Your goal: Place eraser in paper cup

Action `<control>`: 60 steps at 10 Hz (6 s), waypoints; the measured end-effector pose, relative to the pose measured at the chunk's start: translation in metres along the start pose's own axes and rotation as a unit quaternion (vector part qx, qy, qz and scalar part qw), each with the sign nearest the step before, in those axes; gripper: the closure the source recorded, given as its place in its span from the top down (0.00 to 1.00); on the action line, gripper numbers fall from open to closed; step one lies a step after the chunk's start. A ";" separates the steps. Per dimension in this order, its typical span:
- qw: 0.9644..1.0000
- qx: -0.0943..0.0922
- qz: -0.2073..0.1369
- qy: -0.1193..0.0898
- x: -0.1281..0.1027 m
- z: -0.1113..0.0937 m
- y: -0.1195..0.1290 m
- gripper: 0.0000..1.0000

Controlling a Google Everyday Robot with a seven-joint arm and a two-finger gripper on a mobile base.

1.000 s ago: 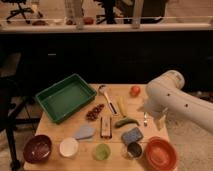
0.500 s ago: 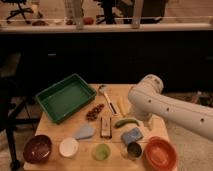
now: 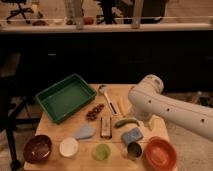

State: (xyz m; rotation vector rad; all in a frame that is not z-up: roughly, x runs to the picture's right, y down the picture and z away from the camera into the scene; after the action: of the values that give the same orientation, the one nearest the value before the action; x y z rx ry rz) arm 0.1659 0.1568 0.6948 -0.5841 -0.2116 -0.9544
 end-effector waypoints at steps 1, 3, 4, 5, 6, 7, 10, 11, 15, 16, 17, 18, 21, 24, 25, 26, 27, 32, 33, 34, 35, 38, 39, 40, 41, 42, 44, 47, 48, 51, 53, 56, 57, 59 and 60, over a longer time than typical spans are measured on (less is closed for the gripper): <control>1.000 0.006 -0.008 -0.002 0.001 0.004 -0.013 0.80; 0.999 0.016 -0.038 -0.010 0.001 0.012 -0.052 0.80; 0.998 0.024 -0.055 -0.015 0.004 0.018 -0.074 0.80; 0.997 0.031 -0.068 -0.022 0.007 0.024 -0.089 0.80; 0.996 0.041 -0.075 -0.037 0.005 0.029 -0.100 0.80; 0.994 0.055 -0.078 -0.051 0.004 0.033 -0.104 0.80; 0.983 0.108 -0.087 -0.120 -0.008 0.053 -0.115 0.80; 0.974 0.131 -0.123 -0.140 -0.021 0.064 -0.128 0.80; 0.964 0.111 -0.199 -0.139 -0.041 0.077 -0.151 0.80; 0.961 0.108 -0.212 -0.139 -0.045 0.081 -0.156 0.80; 0.959 0.102 -0.225 -0.141 -0.048 0.089 -0.160 0.80; 0.957 0.100 -0.231 -0.142 -0.049 0.093 -0.163 0.80; 0.955 0.091 -0.243 -0.144 -0.046 0.104 -0.172 0.80; 0.954 0.081 -0.249 -0.147 -0.039 0.114 -0.179 0.80; 0.953 0.079 -0.250 -0.152 -0.039 0.117 -0.181 0.80; 0.952 0.080 -0.250 -0.158 -0.039 0.122 -0.183 0.80; 0.951 0.078 -0.248 -0.168 -0.039 0.130 -0.182 0.80; 0.948 0.073 -0.244 -0.189 -0.042 0.144 -0.178 0.55; 0.948 0.071 -0.243 -0.191 -0.042 0.144 -0.176 0.43; 0.950 0.069 -0.239 -0.190 -0.041 0.142 -0.173 0.33; 0.951 0.067 -0.236 -0.188 -0.040 0.138 -0.170 0.23; 0.957 0.060 -0.226 -0.173 -0.037 0.121 -0.164 0.00; 0.960 0.052 -0.221 -0.167 -0.035 0.112 -0.161 0.00; 0.962 0.041 -0.218 -0.160 -0.035 0.102 -0.160 0.00; 0.963 0.031 -0.218 -0.156 -0.036 0.096 -0.161 0.00; 0.964 0.017 -0.215 -0.155 -0.039 0.088 -0.165 0.00; 0.964 0.005 -0.208 -0.164 -0.047 0.066 -0.179 0.00; 0.961 0.023 -0.214 -0.175 -0.071 0.027 -0.204 0.00; 0.959 0.033 -0.216 -0.179 -0.076 0.014 -0.206 0.00; 0.957 0.056 -0.214 -0.189 -0.089 -0.008 -0.203 0.00; 0.956 0.060 -0.215 -0.189 -0.090 -0.008 -0.206 0.00; 0.955 0.061 -0.217 -0.193 -0.091 -0.008 -0.206 0.00; 0.950 0.059 -0.234 -0.197 -0.094 -0.009 -0.207 0.00; 0.942 0.063 -0.263 -0.198 -0.106 -0.015 -0.225 0.00; 0.936 0.064 -0.284 -0.200 -0.115 -0.020 -0.239 0.00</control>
State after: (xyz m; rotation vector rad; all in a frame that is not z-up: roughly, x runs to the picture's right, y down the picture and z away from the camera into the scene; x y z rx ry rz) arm -0.0964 0.1223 0.7200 -0.6043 -0.8368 -1.3589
